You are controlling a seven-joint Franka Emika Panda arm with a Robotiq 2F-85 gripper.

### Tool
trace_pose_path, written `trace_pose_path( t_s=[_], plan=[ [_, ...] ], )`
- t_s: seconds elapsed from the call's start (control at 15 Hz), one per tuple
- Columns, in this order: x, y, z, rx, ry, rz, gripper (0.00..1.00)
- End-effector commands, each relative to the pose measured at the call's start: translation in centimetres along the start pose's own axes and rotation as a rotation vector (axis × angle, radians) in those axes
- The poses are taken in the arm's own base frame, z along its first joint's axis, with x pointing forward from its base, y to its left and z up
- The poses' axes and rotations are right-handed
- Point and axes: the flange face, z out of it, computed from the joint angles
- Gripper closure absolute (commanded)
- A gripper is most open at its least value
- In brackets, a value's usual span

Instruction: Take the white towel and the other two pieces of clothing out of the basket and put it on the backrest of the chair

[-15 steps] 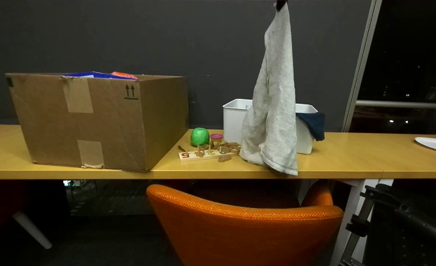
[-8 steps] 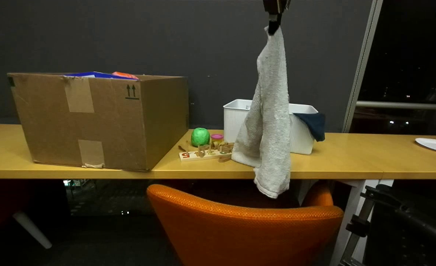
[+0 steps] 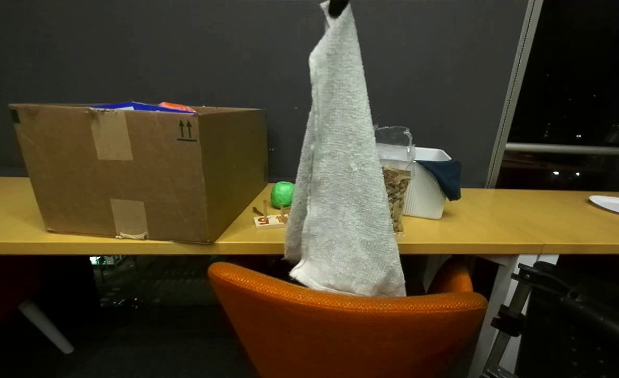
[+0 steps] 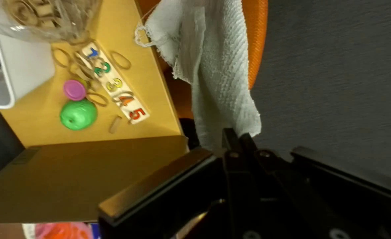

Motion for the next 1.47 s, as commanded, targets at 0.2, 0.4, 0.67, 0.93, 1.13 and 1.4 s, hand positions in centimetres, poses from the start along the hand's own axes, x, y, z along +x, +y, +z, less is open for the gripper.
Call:
trace_pose_path(
  t_s=[0.2,0.4,0.67,0.93,1.13,1.4],
  plan=[
    [5.3,-3.2,2.6,0.281,-0.05,-0.221,0.99],
    [6.3,-4.4,5.7,0.357,-0.157,-0.281,0.99],
    [7.3,-5.1,7.8,0.412,-0.245,-0.313,0.99],
    [7.9,-4.6,8.0,0.433,-0.294,-0.295,0.58],
    [8.3,-3.5,6.2,0.396,-0.305,-0.257,0.37],
    [7.7,0.1,2.0,0.25,-0.294,-0.142,0.07]
  ],
)
